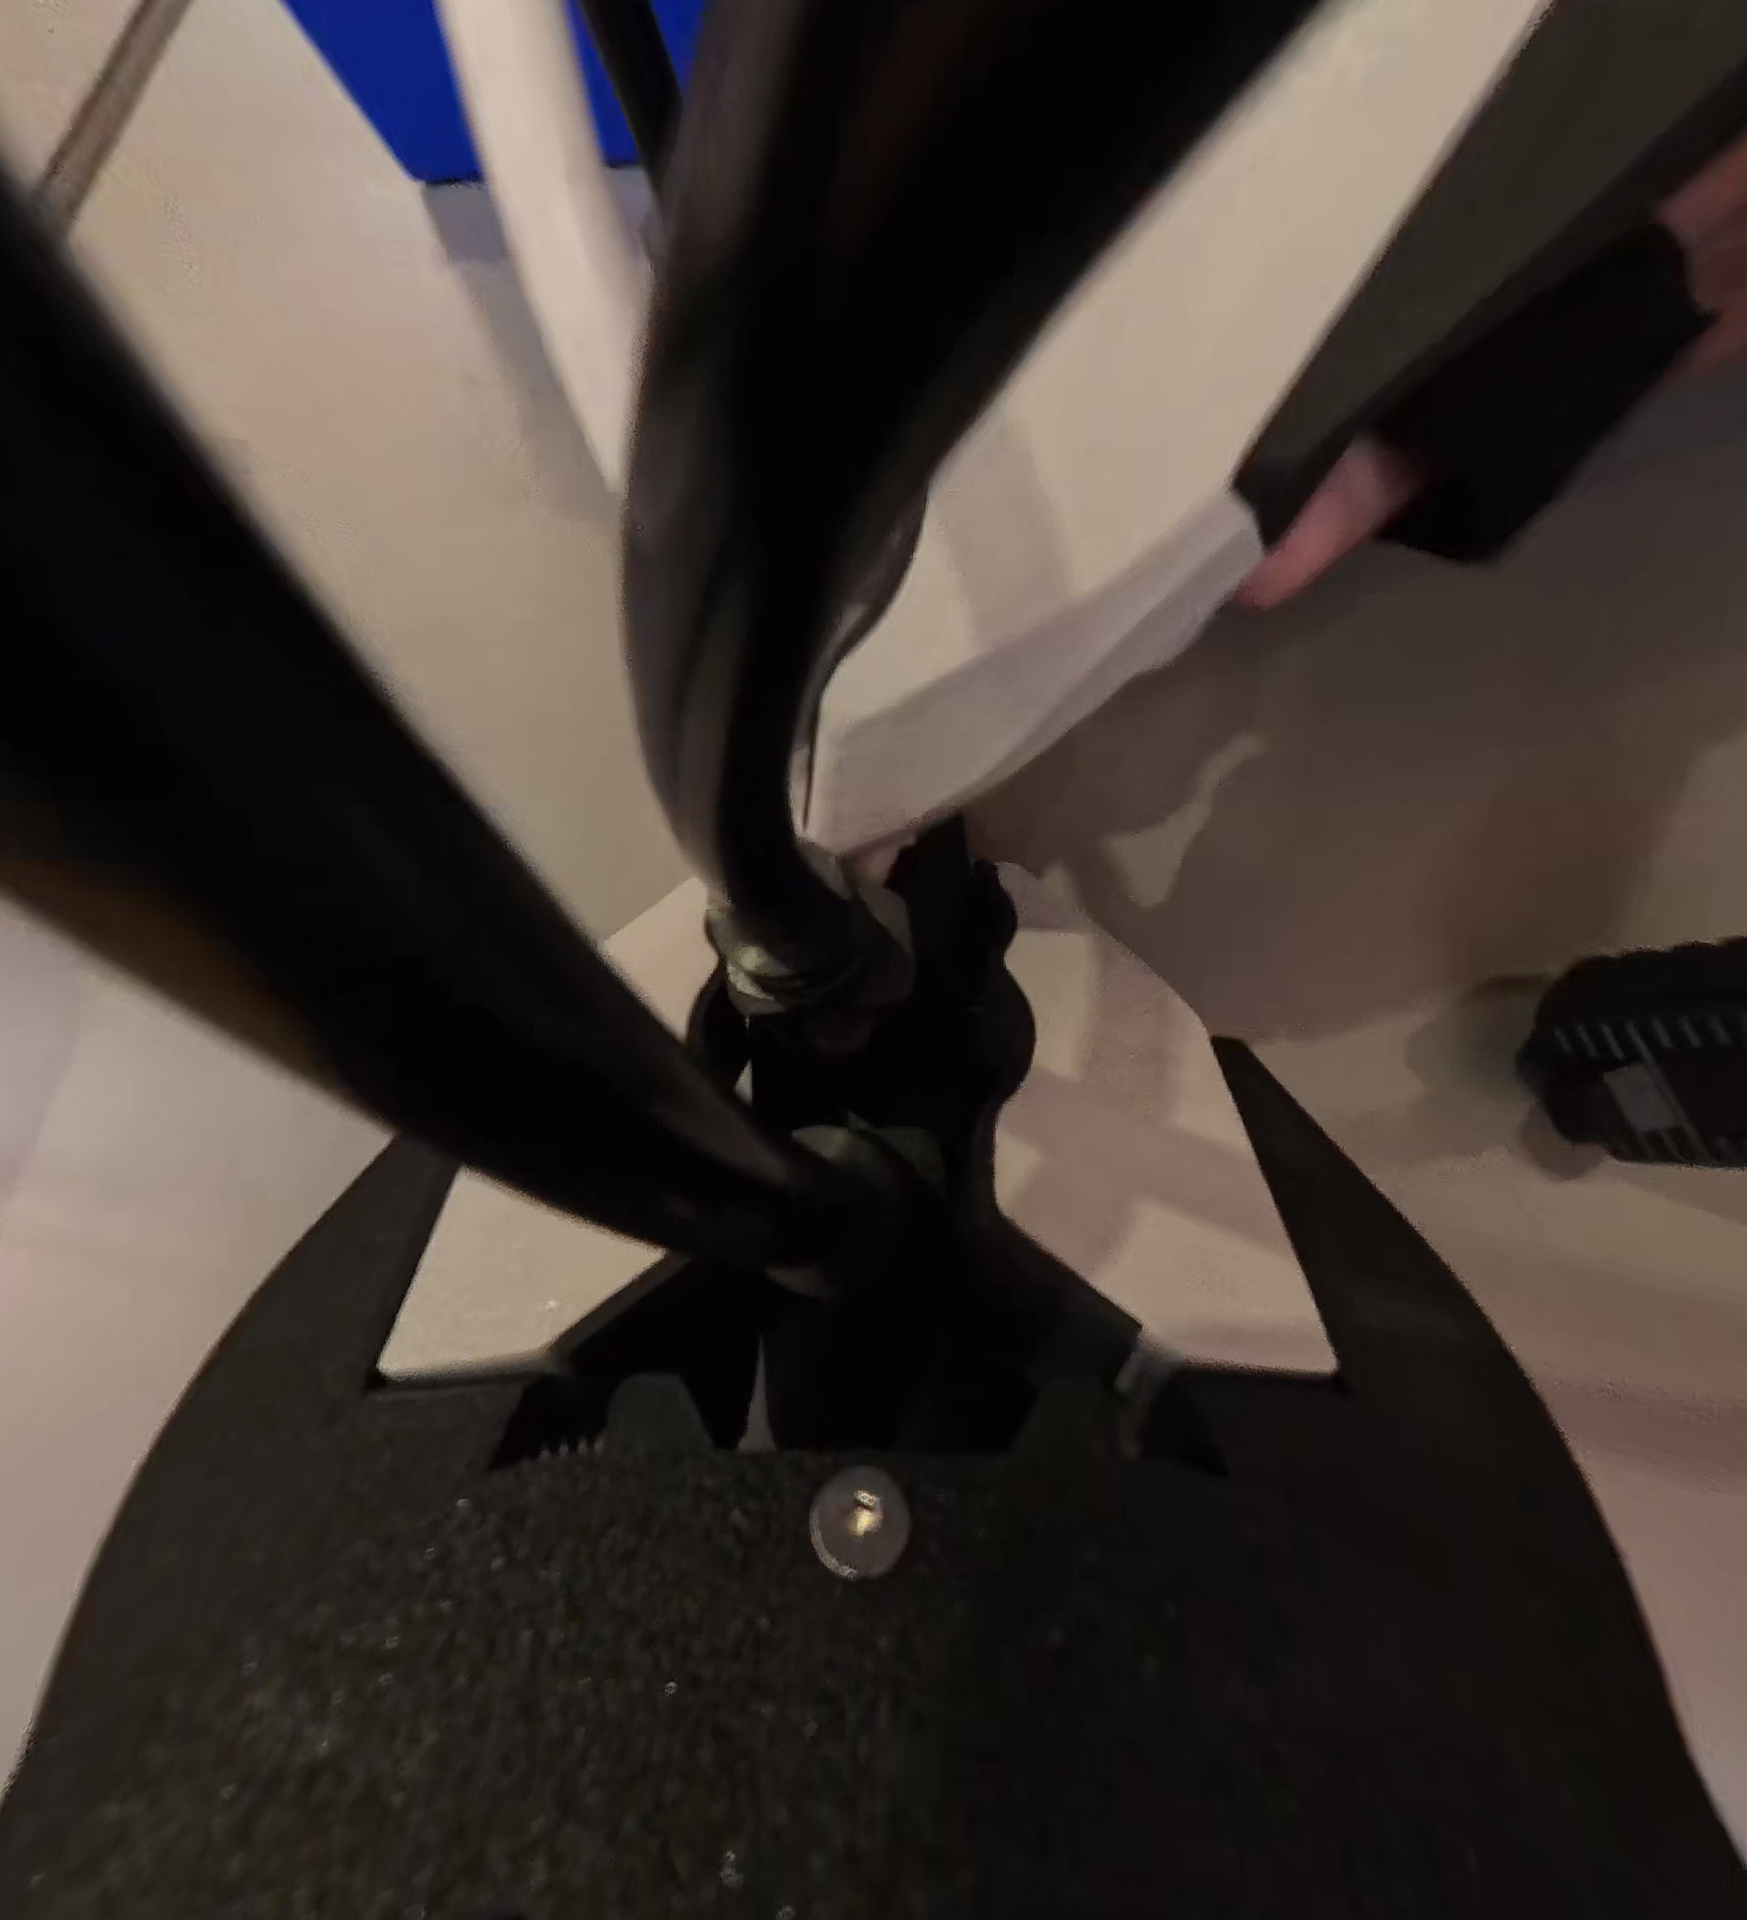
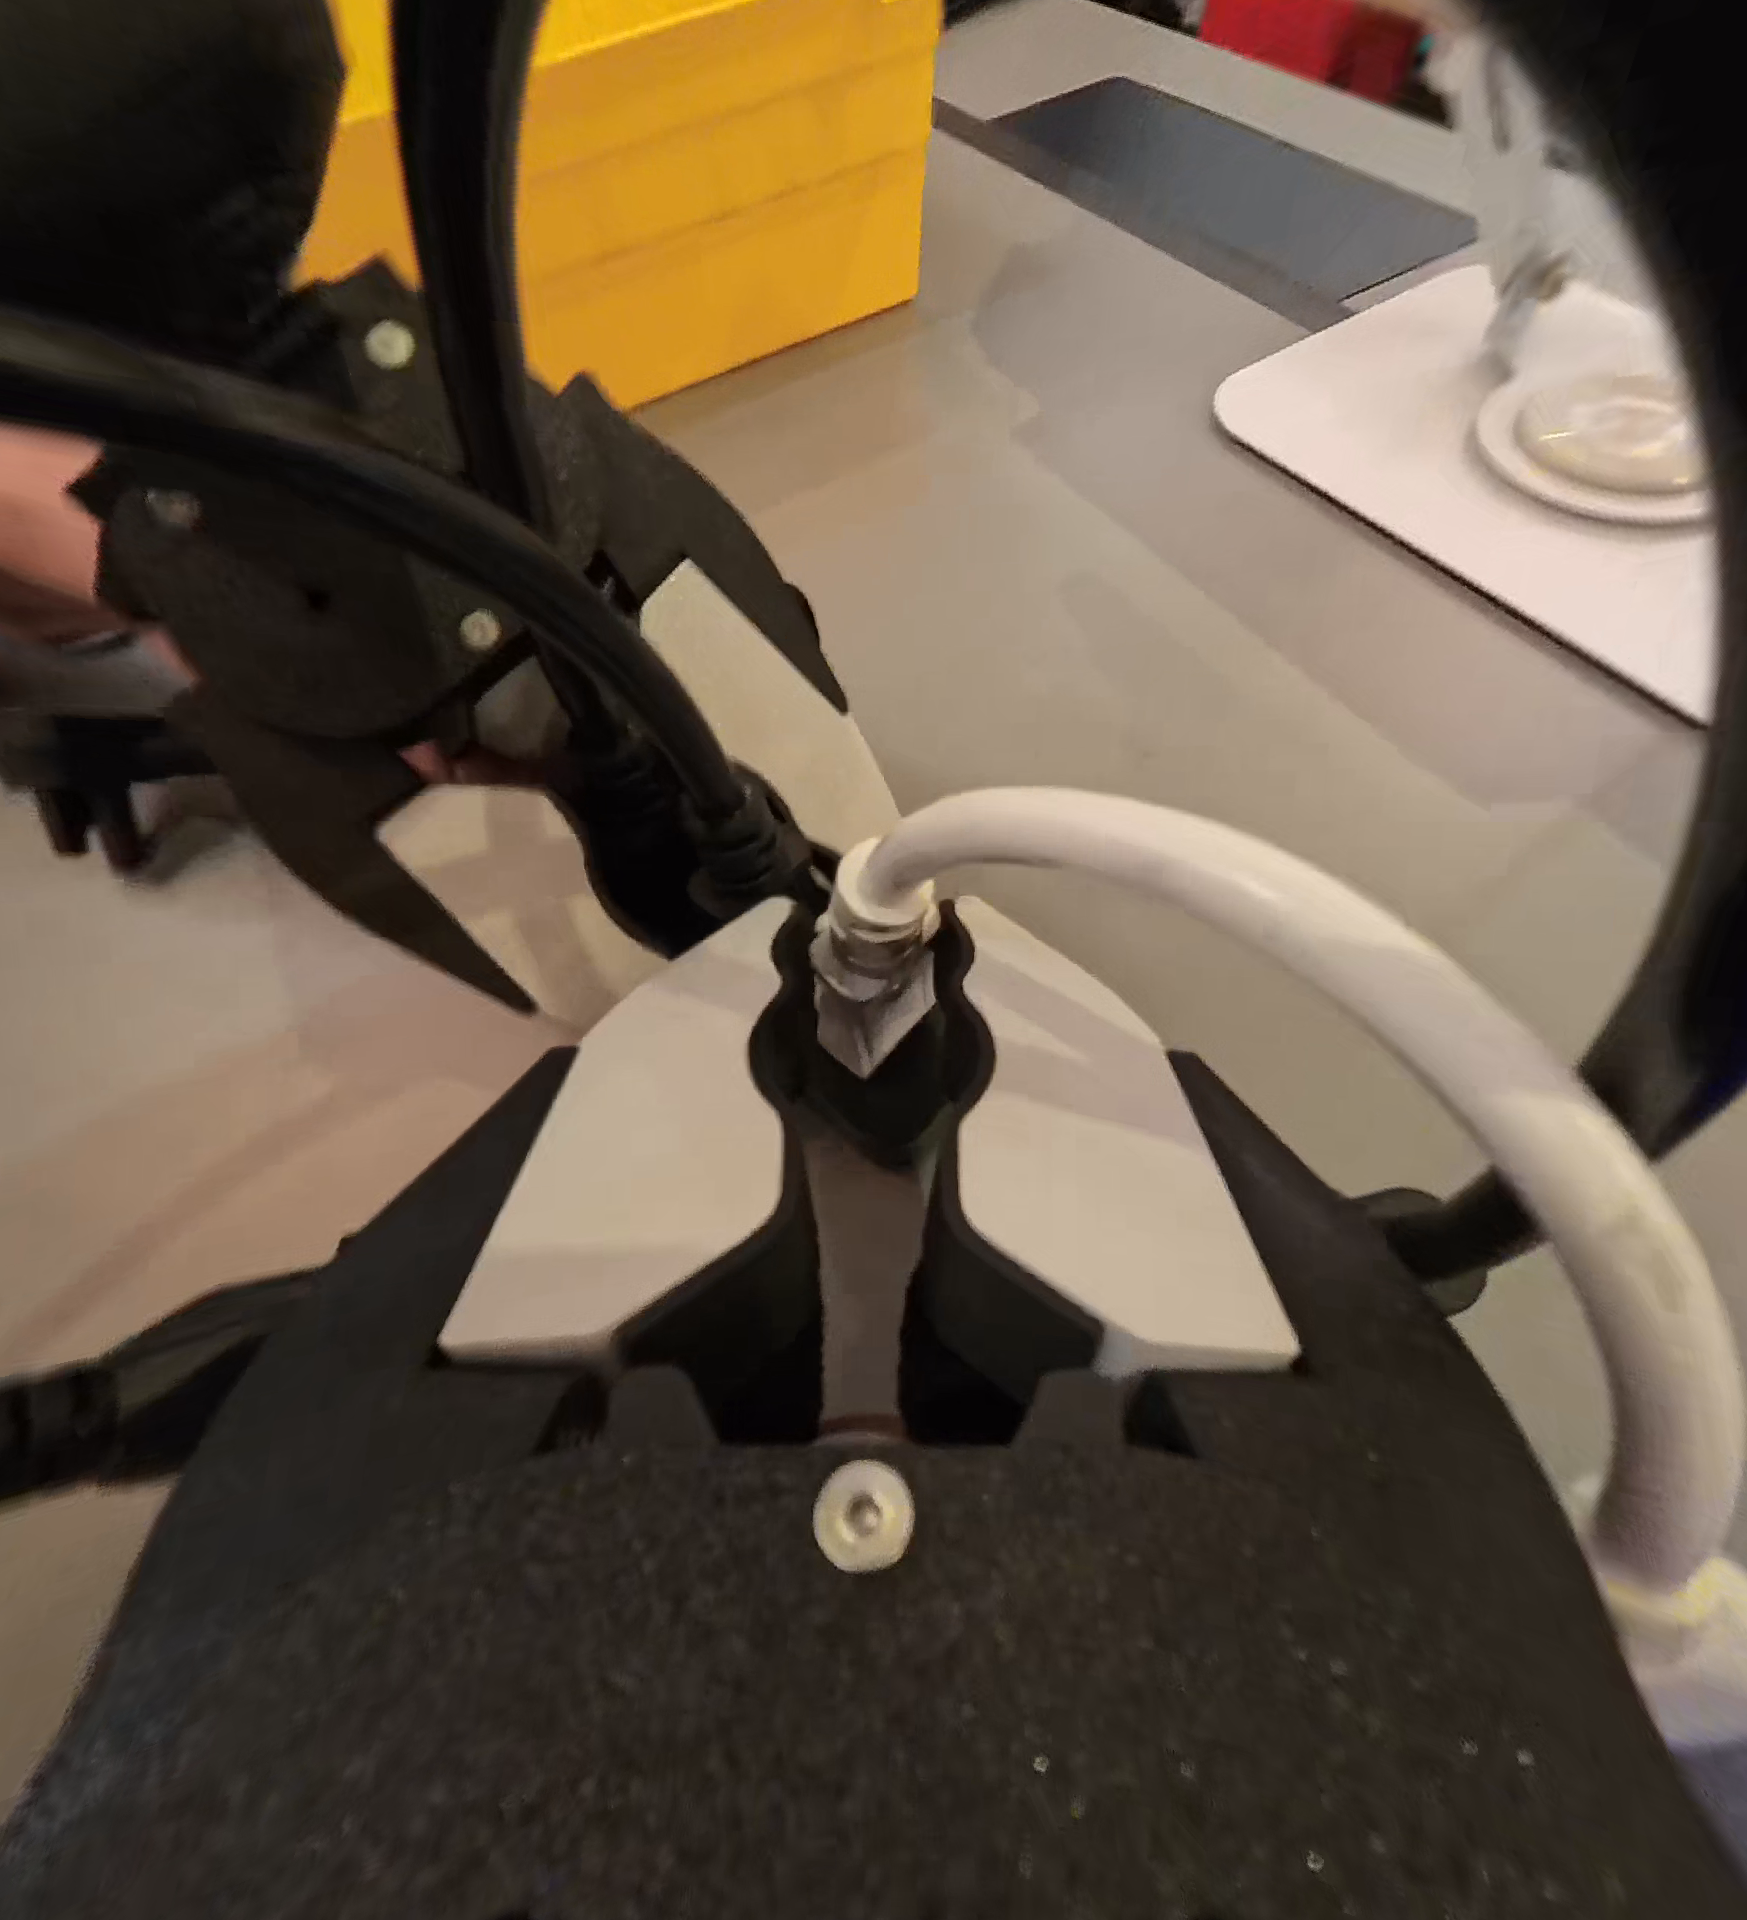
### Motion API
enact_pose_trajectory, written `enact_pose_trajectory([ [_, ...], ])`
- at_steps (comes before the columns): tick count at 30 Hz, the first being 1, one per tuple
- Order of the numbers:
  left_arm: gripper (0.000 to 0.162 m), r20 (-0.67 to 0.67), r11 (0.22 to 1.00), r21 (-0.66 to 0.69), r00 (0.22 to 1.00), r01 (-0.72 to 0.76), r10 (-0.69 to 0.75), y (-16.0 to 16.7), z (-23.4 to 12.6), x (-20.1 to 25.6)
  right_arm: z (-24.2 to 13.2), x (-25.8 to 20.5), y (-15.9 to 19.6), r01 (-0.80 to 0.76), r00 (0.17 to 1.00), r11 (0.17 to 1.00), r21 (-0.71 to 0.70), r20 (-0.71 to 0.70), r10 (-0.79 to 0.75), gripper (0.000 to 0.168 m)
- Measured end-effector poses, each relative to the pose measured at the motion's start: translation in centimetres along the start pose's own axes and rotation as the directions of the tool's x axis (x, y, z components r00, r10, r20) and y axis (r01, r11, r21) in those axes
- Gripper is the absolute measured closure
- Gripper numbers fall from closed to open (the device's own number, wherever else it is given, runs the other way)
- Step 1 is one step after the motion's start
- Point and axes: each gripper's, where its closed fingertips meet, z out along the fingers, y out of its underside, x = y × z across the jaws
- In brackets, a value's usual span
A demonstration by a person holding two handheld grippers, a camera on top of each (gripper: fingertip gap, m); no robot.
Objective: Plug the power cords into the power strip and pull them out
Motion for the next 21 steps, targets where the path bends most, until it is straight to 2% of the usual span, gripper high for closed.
enact_pose_trajectory([
  [2, 0.120, -0.002, 1.000, -0.007, 1.000, -0.001, 0.001, 0.1, 0.1, -0.3, 0.5, 0.2, -0.3, 0.051, 0.997, 0.998, -0.025, -0.056, -0.052, 0.150],
  [4, 0.120, -0.015, 1.000, 0.007, 1.000, 0.008, -0.008, 0.3, 0.2, 0.2, -0.6, 0.3, -0.3, 0.054, 0.998, 0.998, 0.010, -0.028, -0.053, 0.143],
  [5, 0.117, -0.022, 1.000, 0.005, 1.000, 0.009, -0.009, 0.6, 0.0, 0.2, -5.6, 2.6, -5.7, -0.007, 0.995, 0.924, 0.383, -0.086, 0.043, 0.146],
  [6, 0.117, -0.017, 1.000, -0.002, 1.000, 0.009, -0.009, 0.8, -0.6, 0.2, -10.7, 6.5, -7.6, -0.042, 0.980, 0.882, 0.470, -0.152, 0.127, 0.146],
  [7, 0.117, -0.009, 1.000, -0.014, 1.000, 0.001, -0.001, 0.8, -1.0, 0.1, -14.0, 8.3, -8.7, 0.003, 0.970, 0.833, 0.553, -0.203, 0.131, 0.148],
  [8, 0.120, -0.012, 1.000, -0.015, 1.000, -0.008, 0.008, 0.5, -0.9, 0.0, -12.4, 6.7, -7.4, -0.019, 0.982, 0.882, 0.471, -0.157, 0.104, 0.146],
  [9, 0.121, -0.022, 1.000, -0.007, 1.000, -0.008, 0.008, 0.4, -0.8, 0.1, -9.2, 3.0, -6.1, -0.055, 0.995, 0.909, 0.414, -0.052, 0.084, 0.147],
  [10, 0.117, -0.018, 1.000, -0.009, 1.000, -0.013, 0.012, 0.2, -0.8, 0.0, -6.4, 0.9, -4.3, 0.041, 0.997, 0.959, 0.279, -0.072, -0.021, 0.146],
  [11, 0.120, -0.014, 1.000, -0.008, 1.000, -0.012, 0.011, 0.2, -0.6, 0.1, -5.0, 0.6, -3.5, 0.078, 0.994, 0.980, 0.181, -0.090, -0.063, 0.146],
  [13, 0.119, -0.013, 1.000, -0.002, 1.000, -0.007, 0.007, 0.2, -0.5, 0.2, -5.7, 1.3, -5.6, -0.020, 0.998, 0.958, 0.286, -0.053, 0.036, 0.146],
  [15, 0.119, -0.022, 1.000, -0.004, 1.000, -0.022, 0.022, 0.2, -0.5, 0.3, -5.1, 2.6, -4.3, -0.021, 0.995, 0.974, 0.226, -0.087, 0.042, 0.146],
  [18, 0.120, -0.043, 0.998, -0.011, 0.998, -0.055, 0.054, 0.2, -0.6, 0.4, -4.8, 2.8, -4.0, -0.034, 0.995, 0.975, 0.220, -0.084, 0.053, 0.146],
  [21, 0.120, -0.039, 0.997, -0.020, 0.996, -0.077, 0.076, 0.2, -0.7, 0.5, -4.1, 3.2, -3.0, -0.070, 0.996, 0.980, 0.186, -0.043, 0.079, 0.146],
])
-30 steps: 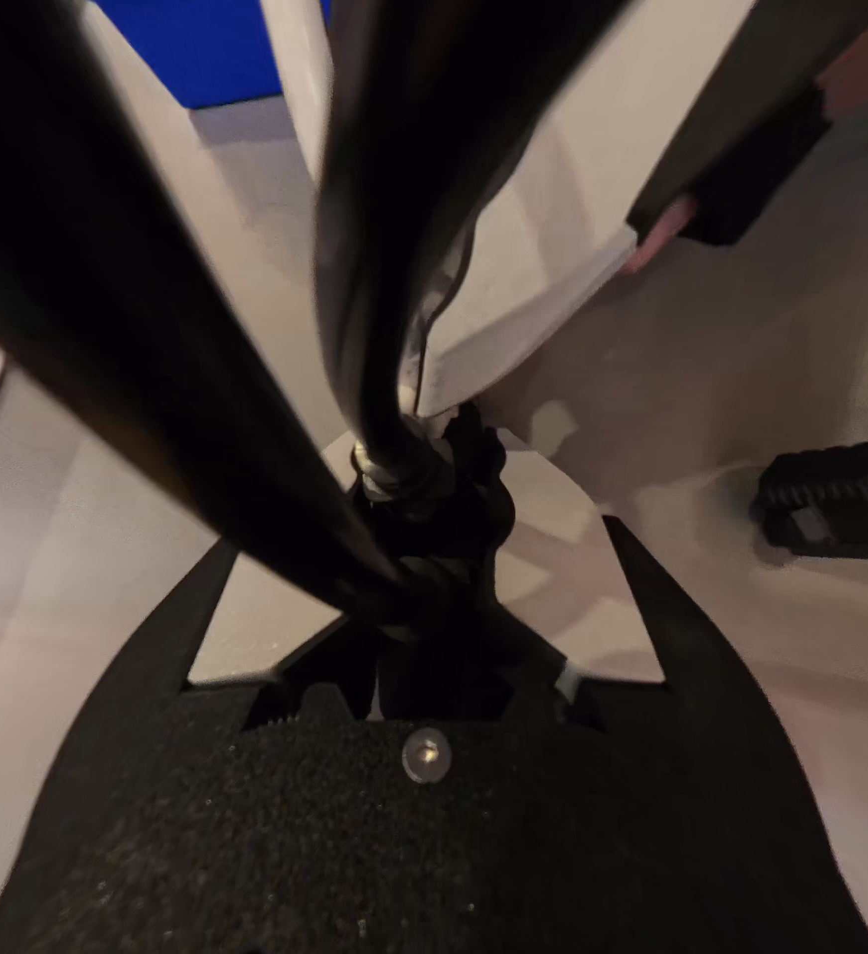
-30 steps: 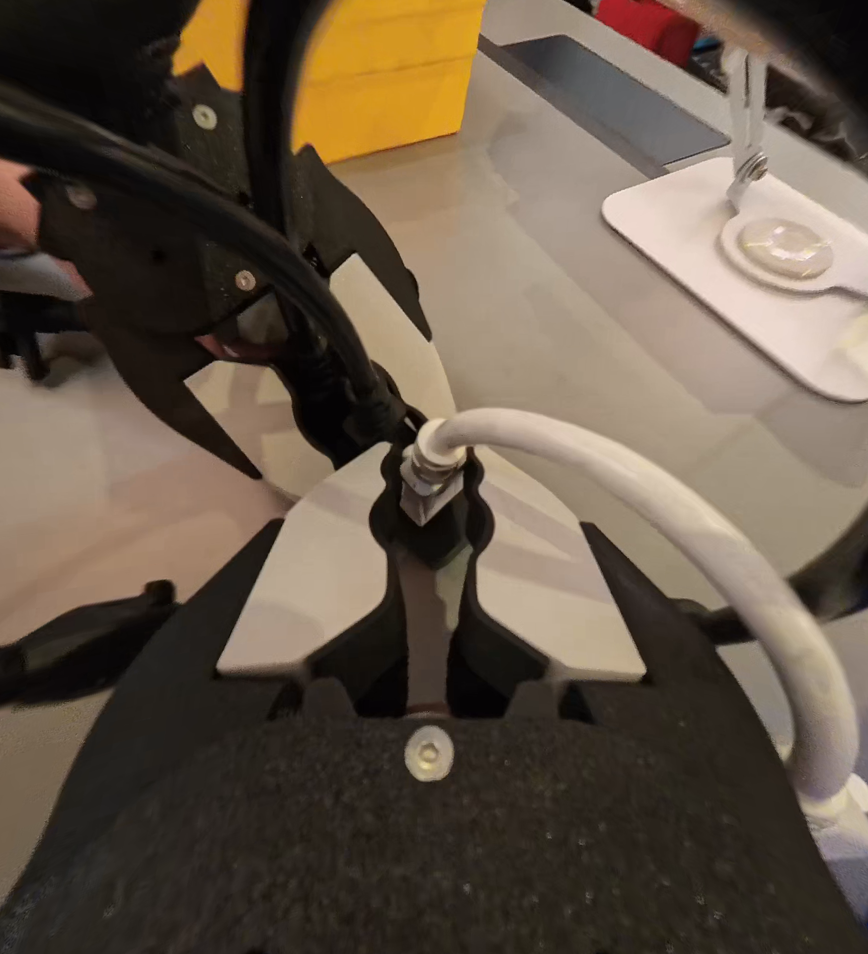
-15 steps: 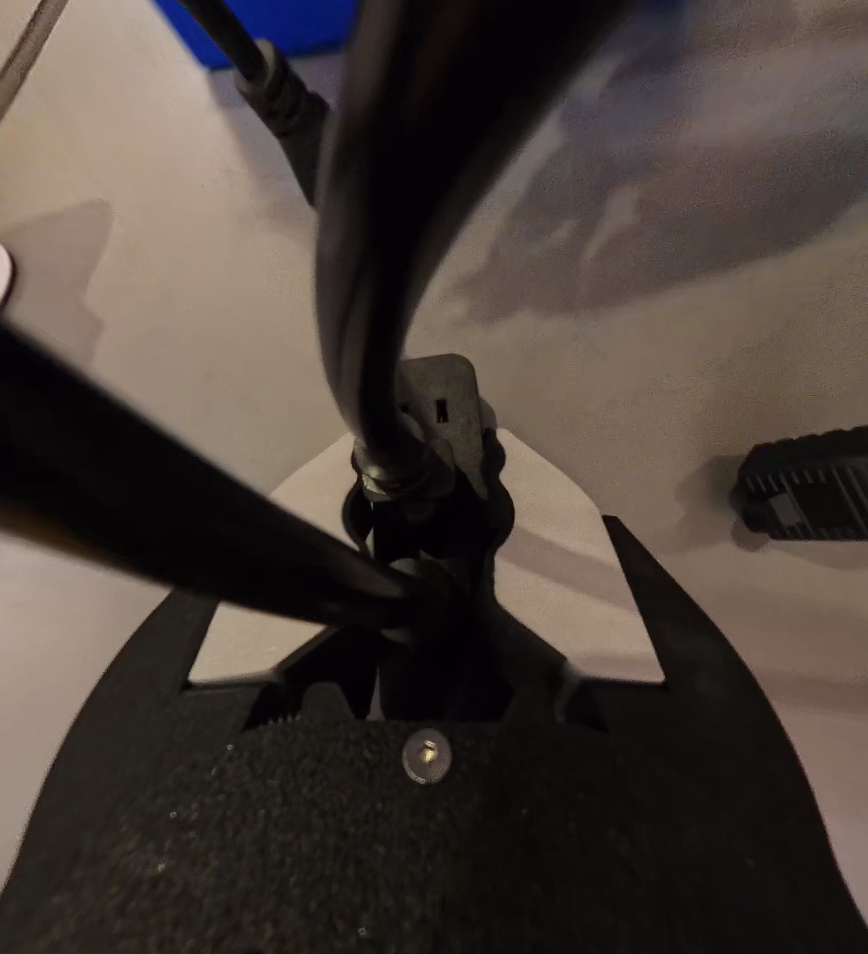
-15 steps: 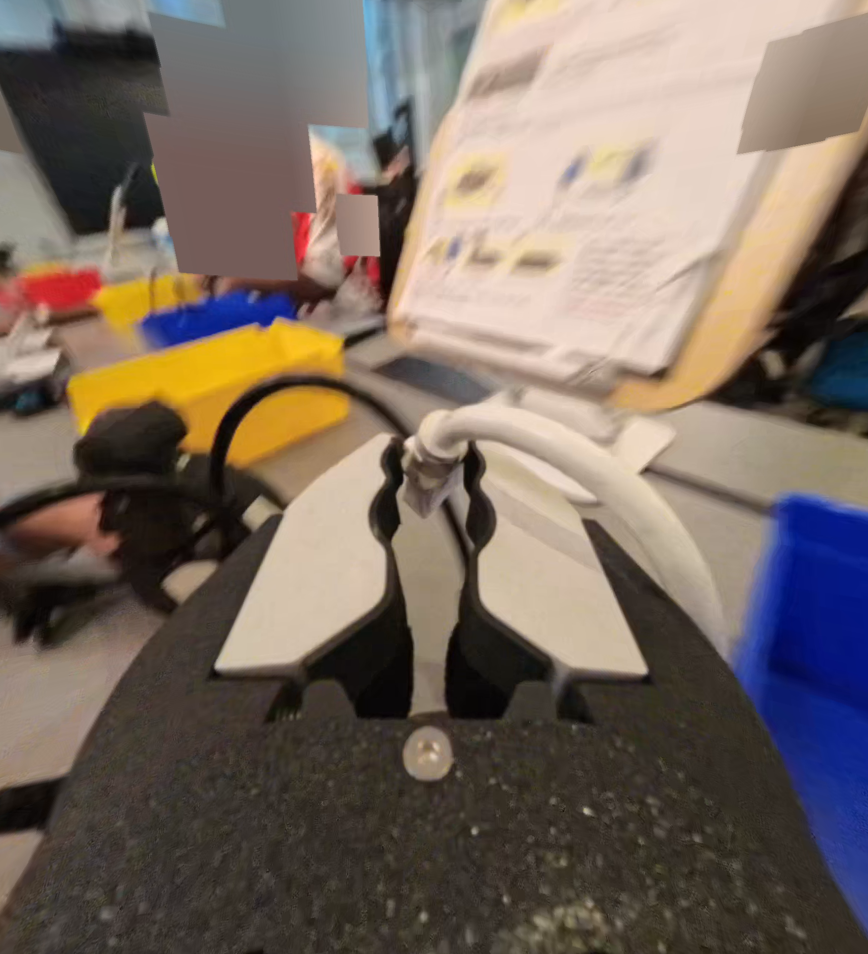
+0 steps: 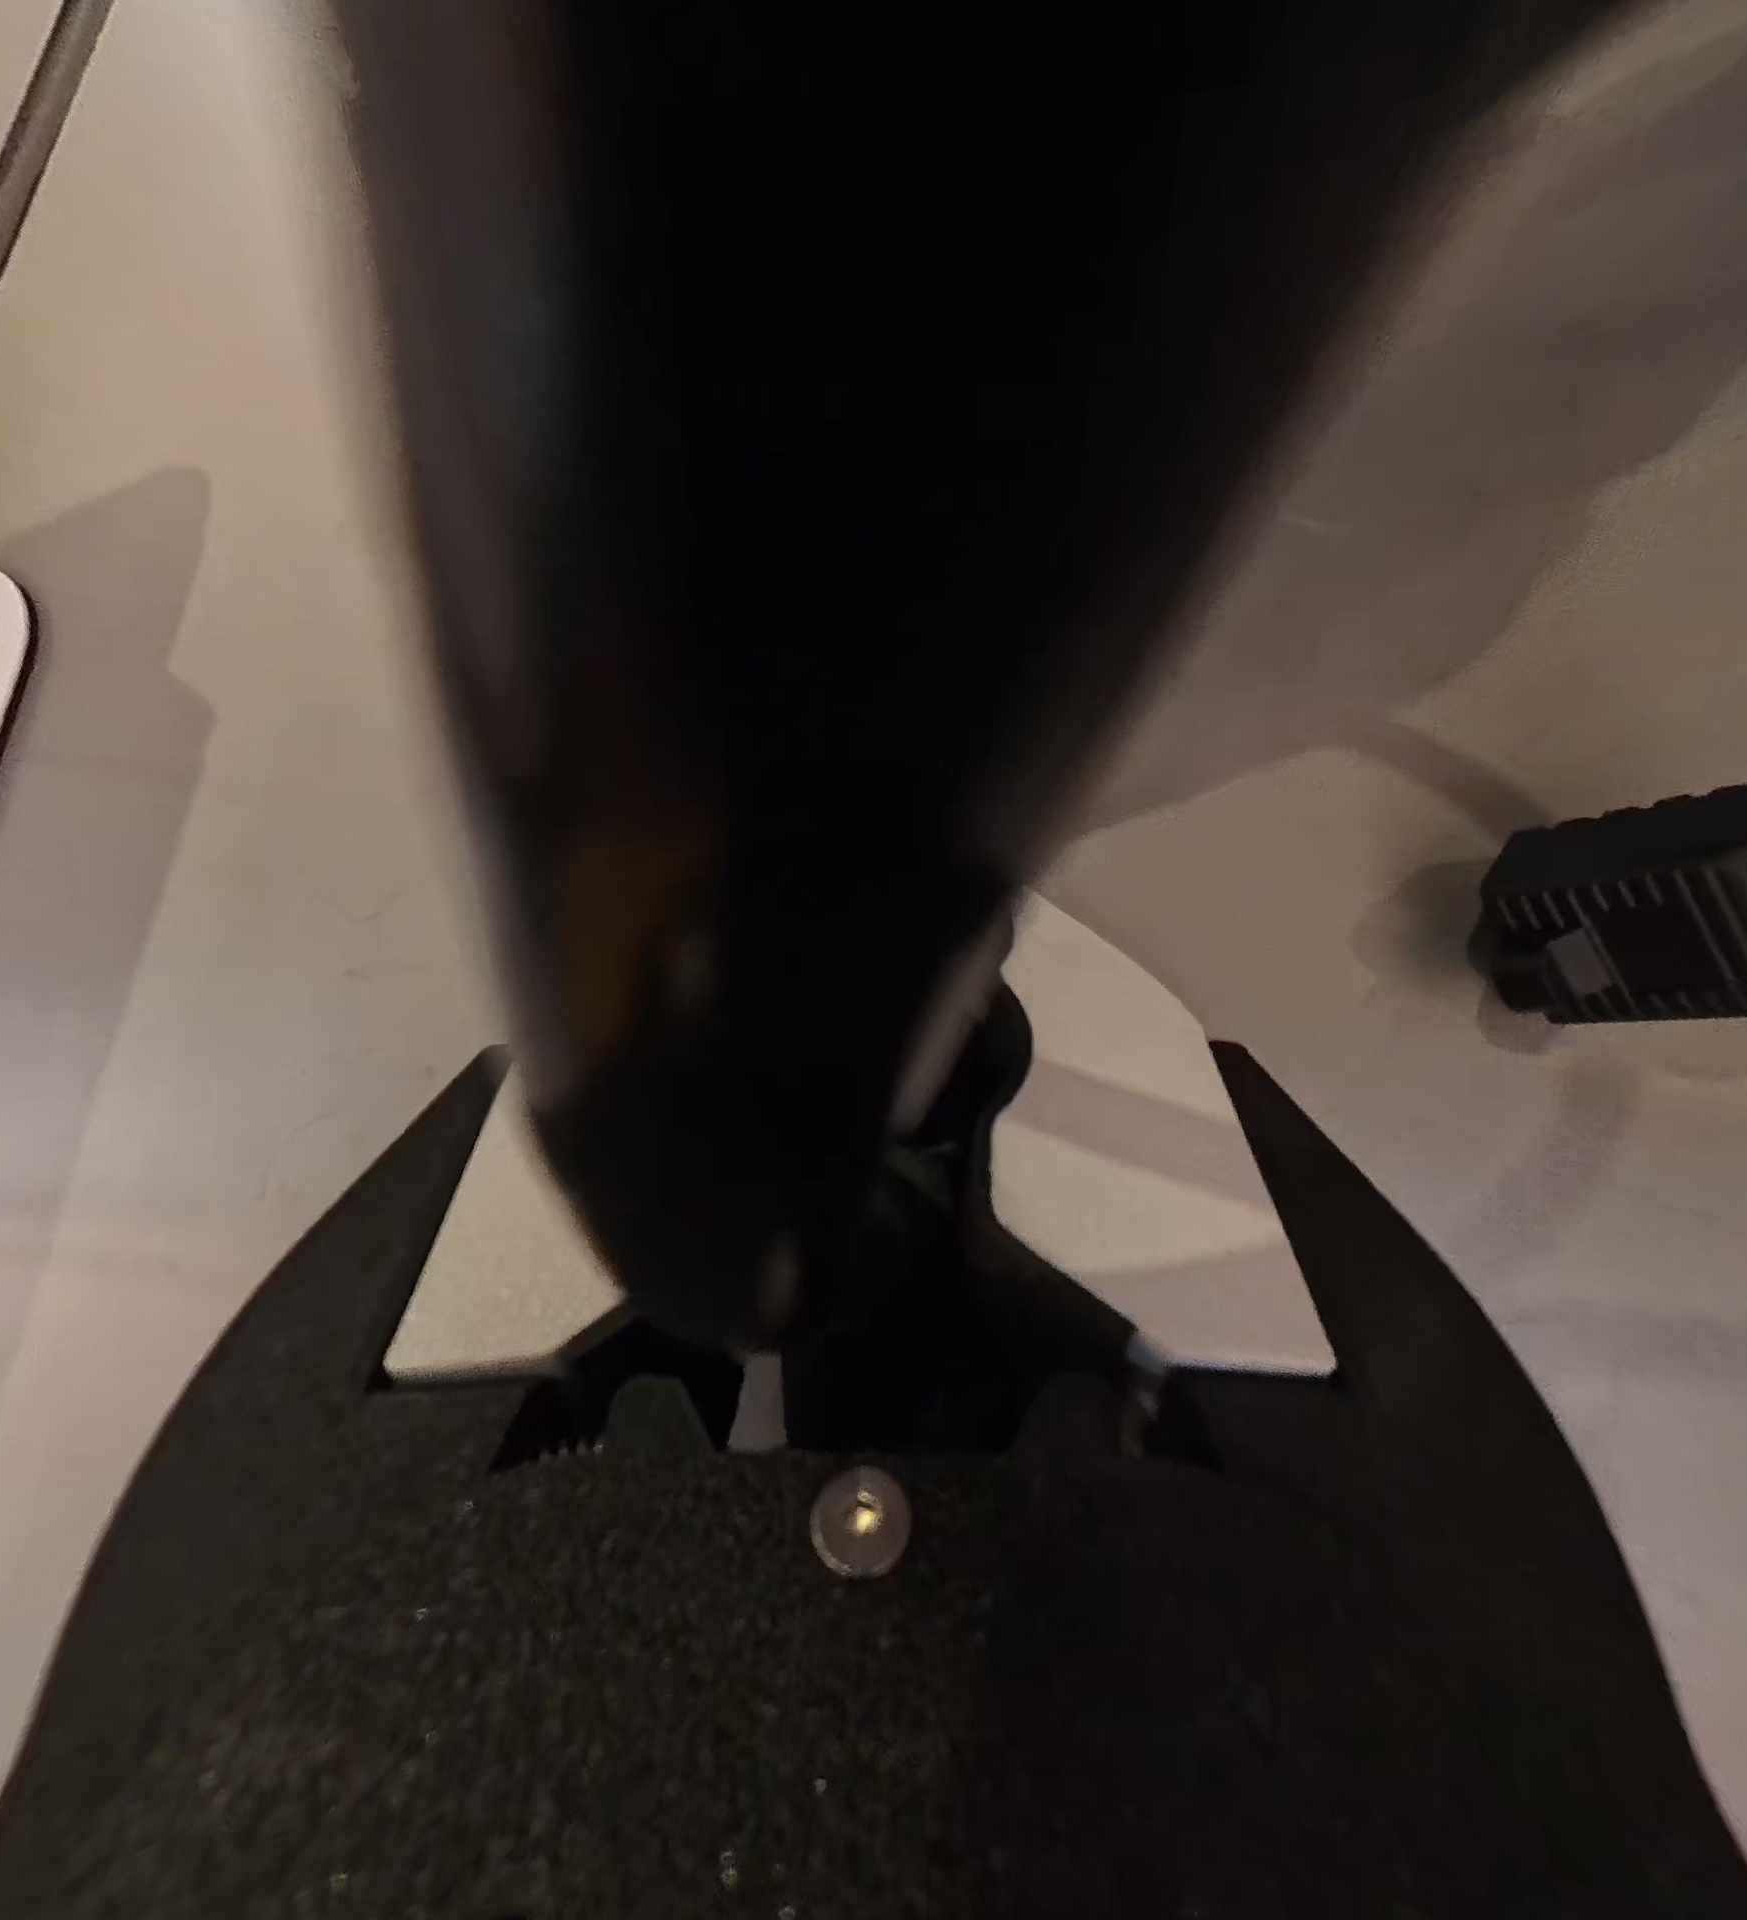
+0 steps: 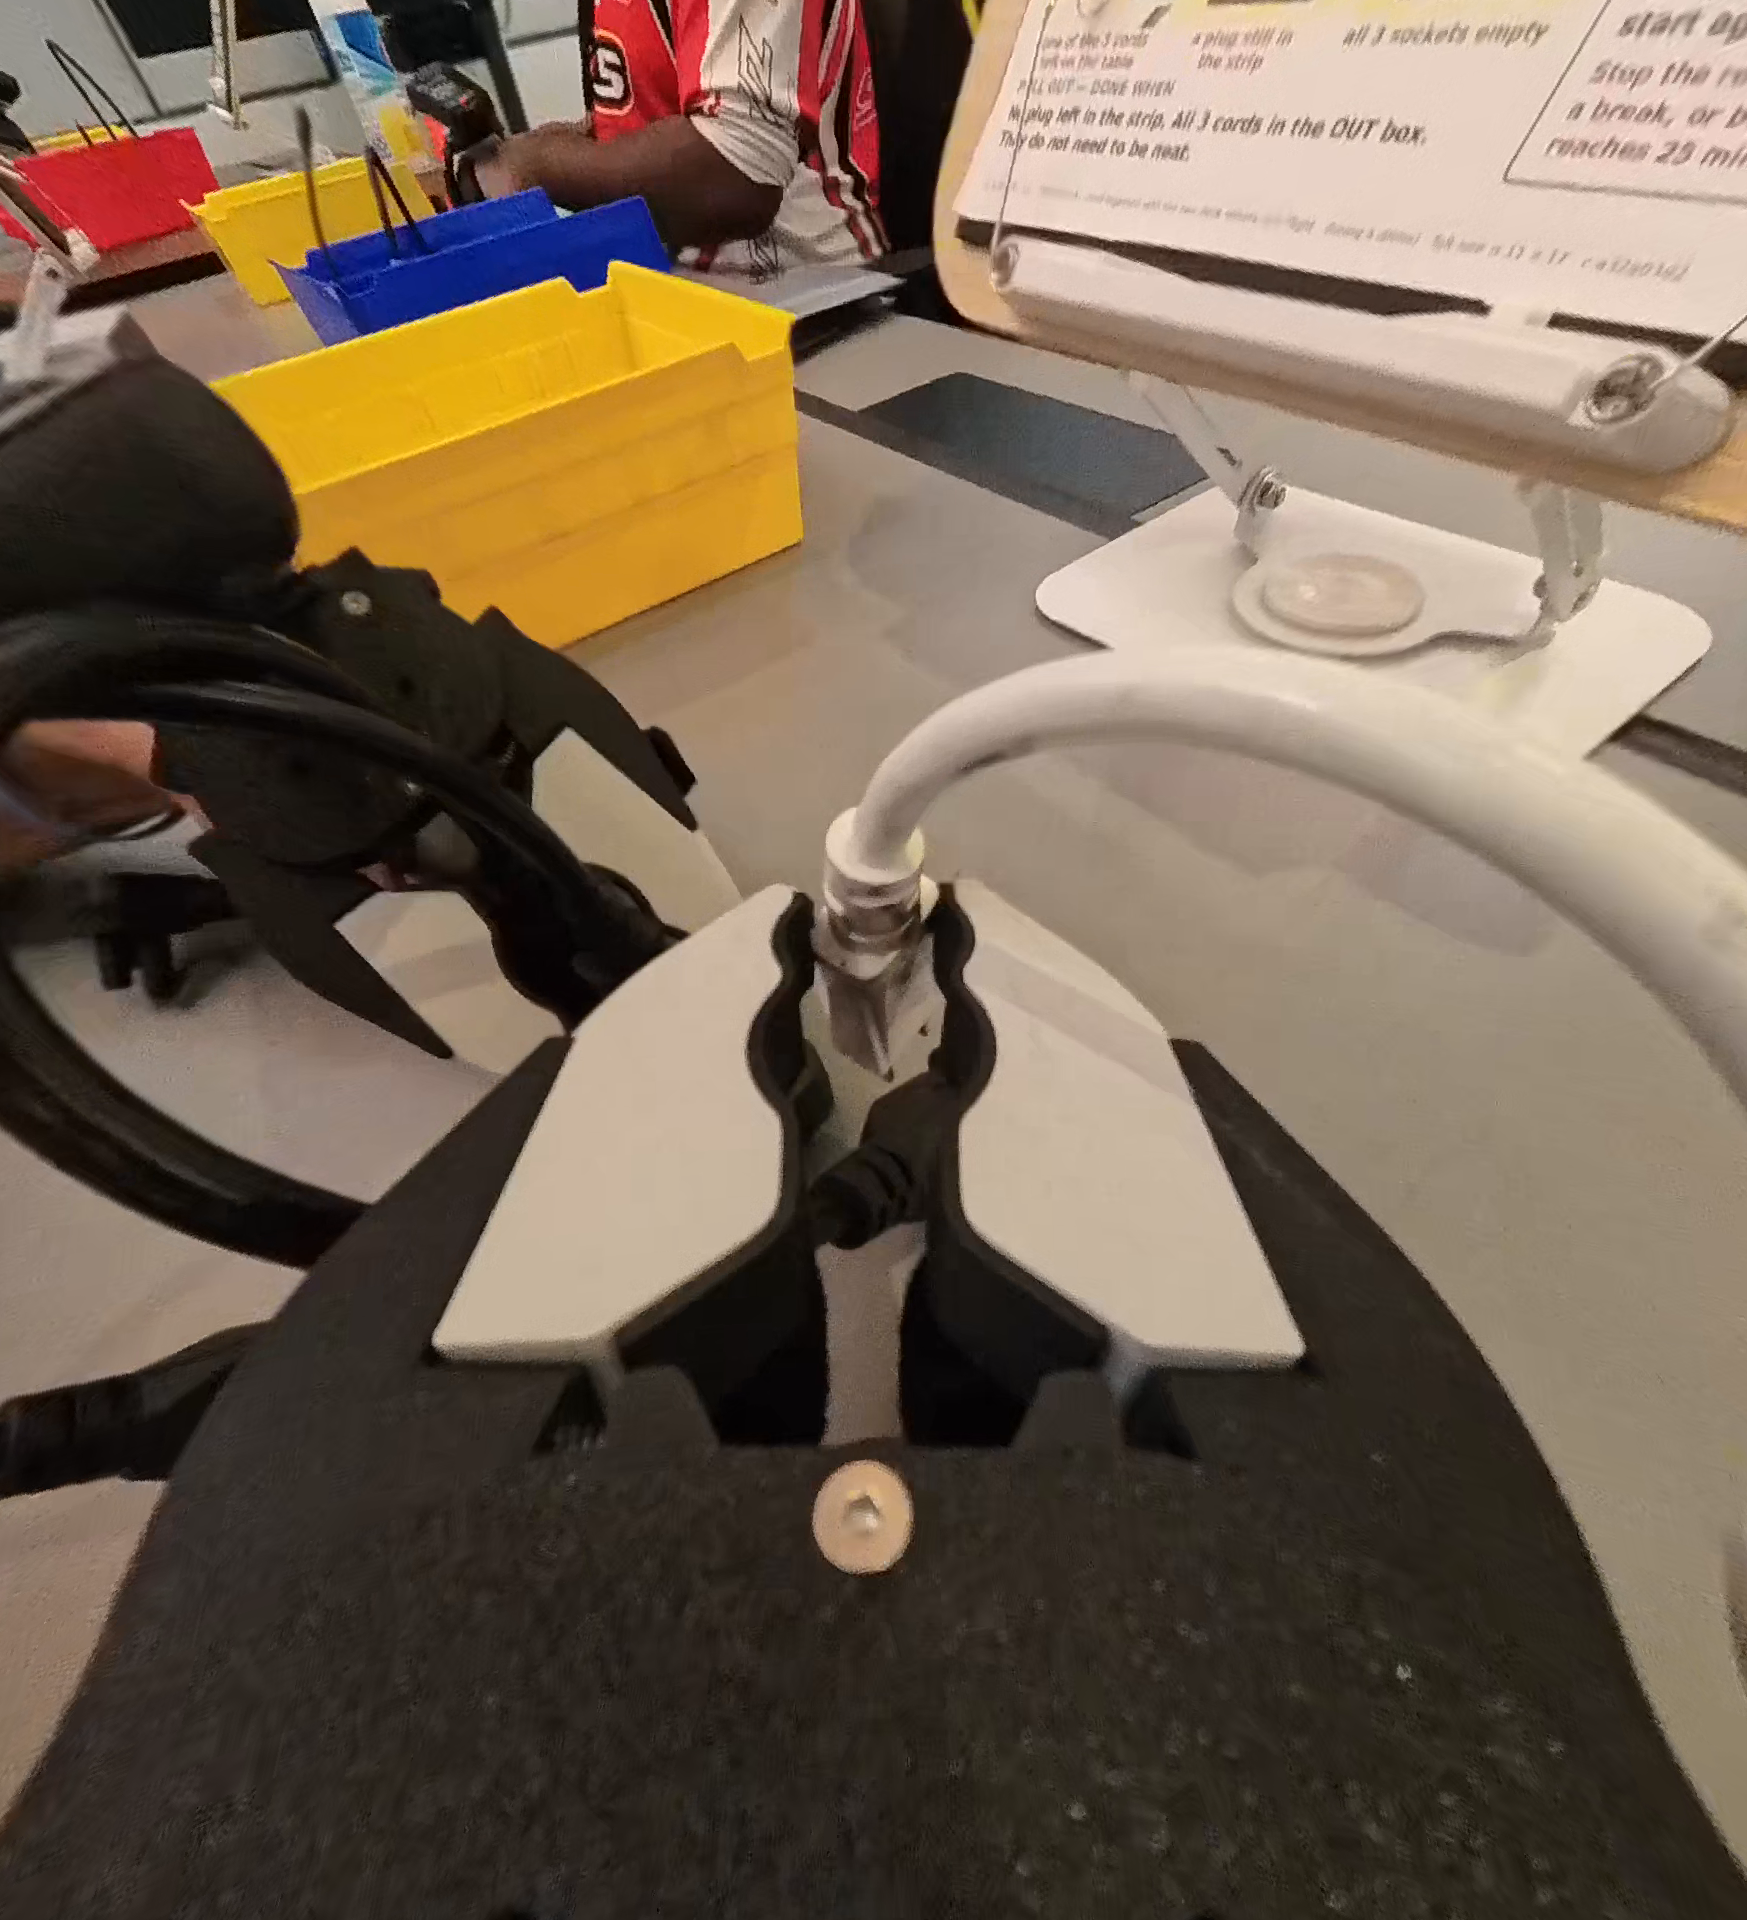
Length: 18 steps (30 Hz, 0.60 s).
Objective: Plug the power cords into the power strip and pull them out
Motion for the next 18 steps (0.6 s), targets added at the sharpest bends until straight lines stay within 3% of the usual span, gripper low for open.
enact_pose_trajectory([
  [8, 0.116, 0.063, 1.000, -0.016, 0.998, -0.007, 0.008, 0.5, -0.9, 0.0, 0.3, -0.8, 2.2, 0.106, 0.994, 0.992, -0.070, 0.004, -0.106, 0.147],
  [10, 0.109, 0.068, 0.998, -0.063, 0.998, 0.022, -0.018, 0.9, -1.3, -0.1, 0.5, -0.8, 2.5, 0.084, 0.996, 0.993, -0.081, 0.023, -0.082, 0.147],
  [18, 0.112, 0.167, 0.985, -0.168, 0.986, 0.038, -0.009, 0.8, -3.9, 0.3, -0.8, 0.2, 3.1, 0.037, 0.998, 0.997, -0.061, 0.057, -0.033, 0.146],
])
